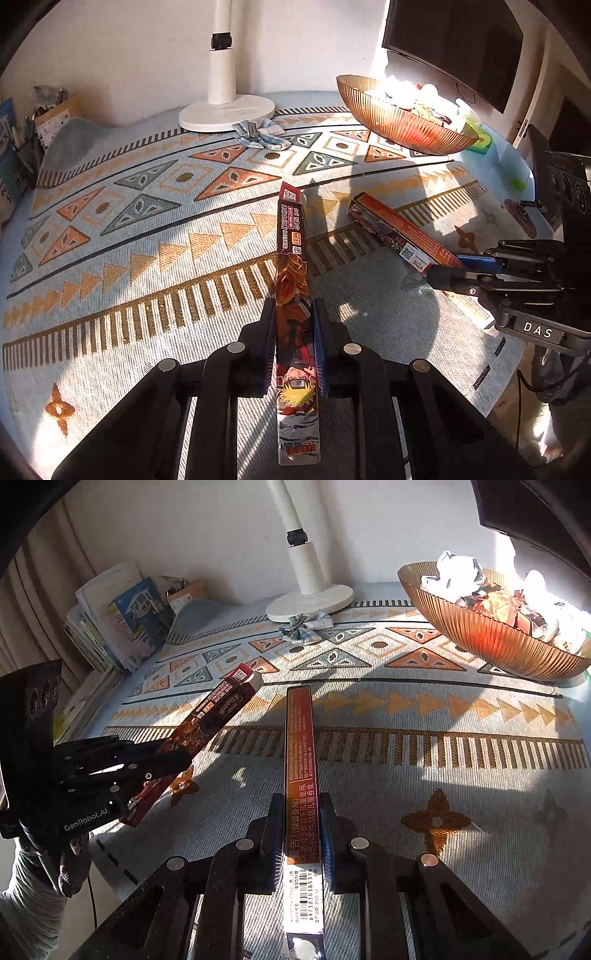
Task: Organize objects
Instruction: 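Carry both long boxes into the amber bowl and open both tools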
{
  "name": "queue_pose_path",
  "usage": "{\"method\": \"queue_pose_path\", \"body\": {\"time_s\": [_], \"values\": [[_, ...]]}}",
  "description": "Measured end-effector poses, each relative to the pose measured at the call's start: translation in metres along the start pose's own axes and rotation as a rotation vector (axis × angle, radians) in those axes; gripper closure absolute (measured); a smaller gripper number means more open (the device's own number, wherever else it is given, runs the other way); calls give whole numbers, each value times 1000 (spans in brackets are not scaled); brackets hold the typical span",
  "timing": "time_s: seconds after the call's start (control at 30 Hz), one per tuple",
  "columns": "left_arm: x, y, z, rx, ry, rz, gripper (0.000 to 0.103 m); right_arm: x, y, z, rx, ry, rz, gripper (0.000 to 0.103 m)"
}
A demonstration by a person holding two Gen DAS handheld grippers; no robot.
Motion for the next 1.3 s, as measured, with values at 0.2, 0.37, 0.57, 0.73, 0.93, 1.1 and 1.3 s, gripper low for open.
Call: {"method": "queue_pose_path", "body": {"time_s": [0.2,0.37,0.57,0.73,0.93,1.1,1.3], "values": [[-4,-37,53,22,-74,-99,88,-54,-49,60,102,-179,-65,86],[8,-75,131,-2,-160,-212,88,-96,-100,130,136,-353,-259,86],[51,-108,227,-100,-247,-300,88,-87,-148,190,148,-394,-415,86],[102,-127,262,-144,-255,-319,88,-58,-172,213,110,-369,-448,86],[140,-130,272,-130,-287,-202,53,-50,-183,208,103,-352,-509,62],[130,-118,253,-132,-277,-124,28,-53,-174,186,97,-335,-478,49],[76,-68,235,-179,-307,-52,28,-68,-139,178,106,-377,-410,35]]}}
Point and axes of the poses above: each gripper's, at about its wrist camera, not at the fingertips, and x roughly the way its jaws point, y to its left, z to its top, the point moved 8 cm from there along x, roughly the way its jaws point, and after that the axes turned 9 degrees about -y, right-handed, at the moved point
